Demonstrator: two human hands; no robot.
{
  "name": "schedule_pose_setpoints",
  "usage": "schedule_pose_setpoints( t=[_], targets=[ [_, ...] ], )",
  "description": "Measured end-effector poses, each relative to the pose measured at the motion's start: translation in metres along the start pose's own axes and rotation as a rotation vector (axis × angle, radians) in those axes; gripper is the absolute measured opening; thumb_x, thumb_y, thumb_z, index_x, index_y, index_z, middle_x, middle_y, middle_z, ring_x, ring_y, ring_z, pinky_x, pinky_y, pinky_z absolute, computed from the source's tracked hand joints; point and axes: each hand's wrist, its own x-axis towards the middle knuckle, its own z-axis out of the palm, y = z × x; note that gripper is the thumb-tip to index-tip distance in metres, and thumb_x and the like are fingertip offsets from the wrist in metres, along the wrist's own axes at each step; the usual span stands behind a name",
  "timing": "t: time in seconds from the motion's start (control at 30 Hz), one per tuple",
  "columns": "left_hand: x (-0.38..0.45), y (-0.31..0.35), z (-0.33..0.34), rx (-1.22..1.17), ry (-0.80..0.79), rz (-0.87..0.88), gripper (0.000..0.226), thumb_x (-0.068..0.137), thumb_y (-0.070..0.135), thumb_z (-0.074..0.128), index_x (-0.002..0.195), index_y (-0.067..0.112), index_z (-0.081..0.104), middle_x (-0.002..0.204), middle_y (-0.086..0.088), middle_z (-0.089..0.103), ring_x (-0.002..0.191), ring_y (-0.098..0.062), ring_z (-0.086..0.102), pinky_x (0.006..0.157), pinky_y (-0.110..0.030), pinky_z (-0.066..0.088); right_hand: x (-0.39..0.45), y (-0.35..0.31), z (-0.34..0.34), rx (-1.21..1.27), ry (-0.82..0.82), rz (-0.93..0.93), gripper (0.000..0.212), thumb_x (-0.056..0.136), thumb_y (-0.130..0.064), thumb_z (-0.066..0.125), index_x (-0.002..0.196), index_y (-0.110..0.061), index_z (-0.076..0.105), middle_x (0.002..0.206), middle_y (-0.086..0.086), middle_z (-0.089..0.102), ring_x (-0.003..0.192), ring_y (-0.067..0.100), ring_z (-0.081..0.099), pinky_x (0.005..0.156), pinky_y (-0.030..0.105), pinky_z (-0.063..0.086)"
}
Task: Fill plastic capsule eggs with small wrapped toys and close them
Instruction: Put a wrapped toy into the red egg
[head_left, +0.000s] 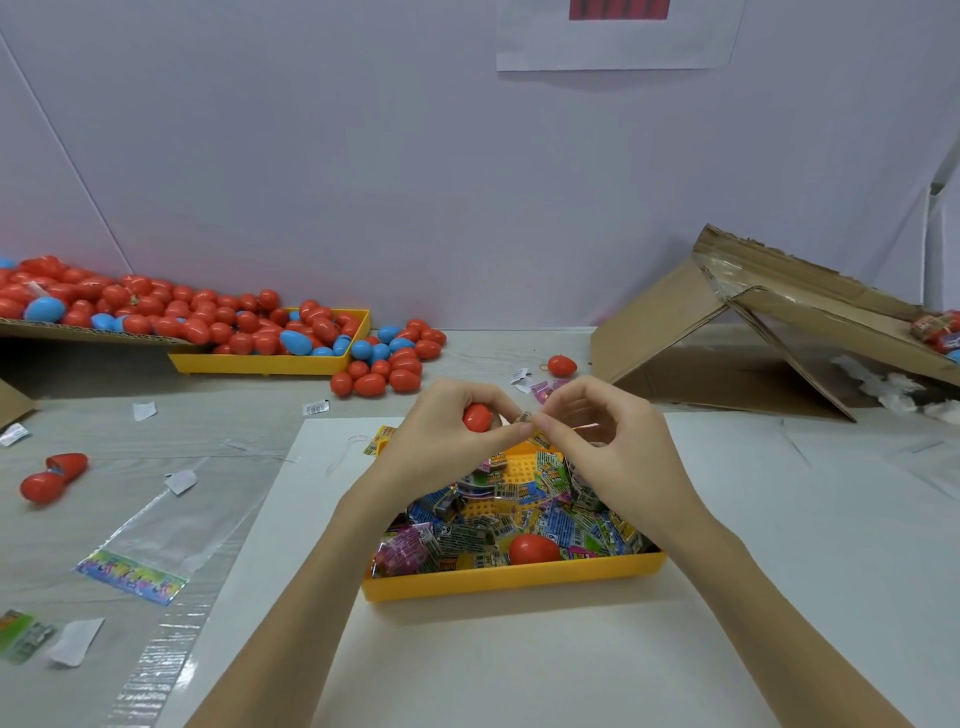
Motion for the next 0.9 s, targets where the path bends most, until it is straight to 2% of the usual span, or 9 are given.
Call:
schedule_pose_setpoints(
  t=[0.07,0.13,0.27,0.47,0.6,0.77,0.9],
  targets=[
    [0.0006,-0.0004,0.0005,0.04,0.03,-0.001,0.009,0.091,0.036,0.078,0.086,0.029,0.076,0.067,0.006,0.068,0.062,-0.013,0.062,0.059,-0.026,0.05,-0.001,-0.0009,0.0005,0.007,0.016,-0.009,0.009,0.091,-0.022,0.078,0.098,-0.021,0.072,0.091,-0.011,0.074,0.088,0.003,0.071,0.075,0.013,0.056],
    [0.0012,-0.0015,0.0001,0.06,0.052,-0.006,0.01,0.091,0.037,0.077,0.087,0.028,0.077,0.07,0.002,0.07,0.066,-0.018,0.065,0.06,-0.024,0.05,-0.0013,-0.0011,0.0006,0.011,0.052,-0.02,0.009,0.092,-0.022,0.077,0.099,-0.02,0.072,0.09,-0.011,0.074,0.088,0.003,0.071,0.076,0.013,0.055],
    [0.0012,-0.0027,-0.0001,0.043,0.032,-0.001,0.008,0.089,0.034,0.079,0.088,0.028,0.075,0.064,0.015,0.064,0.06,-0.001,0.059,0.059,-0.015,0.048,-0.0003,0.0009,-0.0004,0.044,0.03,0.034,0.009,0.093,-0.03,0.075,0.097,-0.022,0.073,0.089,-0.013,0.074,0.089,0.002,0.071,0.075,0.014,0.055],
    [0.0006,-0.0021,0.0003,0.044,0.039,0.02,0.005,0.09,0.03,0.079,0.089,0.028,0.075,0.065,0.013,0.065,0.062,-0.002,0.06,0.06,-0.016,0.048,0.0015,0.0045,-0.001,0.054,-0.005,0.107,0.009,0.093,-0.03,0.075,0.095,-0.022,0.073,0.088,-0.014,0.074,0.089,0.0,0.07,0.076,0.012,0.054],
    [0.0017,-0.0014,-0.0002,0.059,0.034,0.032,0.003,0.091,0.031,0.078,0.09,0.029,0.076,0.066,0.013,0.066,0.063,0.0,0.06,0.061,-0.018,0.049,0.0013,0.0038,0.0012,0.034,-0.073,0.14,0.012,0.094,-0.032,0.073,0.097,-0.021,0.074,0.092,-0.01,0.075,0.09,0.002,0.071,0.082,0.018,0.057],
    [0.0007,-0.0029,-0.0019,0.061,0.013,0.042,0.004,0.091,0.031,0.079,0.091,0.027,0.077,0.066,0.014,0.066,0.064,0.0,0.061,0.063,-0.023,0.053,-0.0008,0.0013,0.0016,-0.024,-0.038,0.106,0.014,0.093,-0.035,0.073,0.099,-0.023,0.075,0.092,-0.011,0.076,0.089,0.0,0.07,0.079,0.014,0.055],
    [0.0014,-0.0022,-0.0001,0.043,-0.034,0.042,0.004,0.092,0.031,0.077,0.092,0.027,0.076,0.062,0.018,0.062,0.059,0.001,0.057,0.058,-0.016,0.047,-0.0009,0.0011,-0.0004,-0.052,-0.07,0.081,0.01,0.093,-0.029,0.076,0.1,-0.022,0.077,0.09,-0.012,0.076,0.089,0.002,0.071,0.08,0.016,0.057]
  ],
)
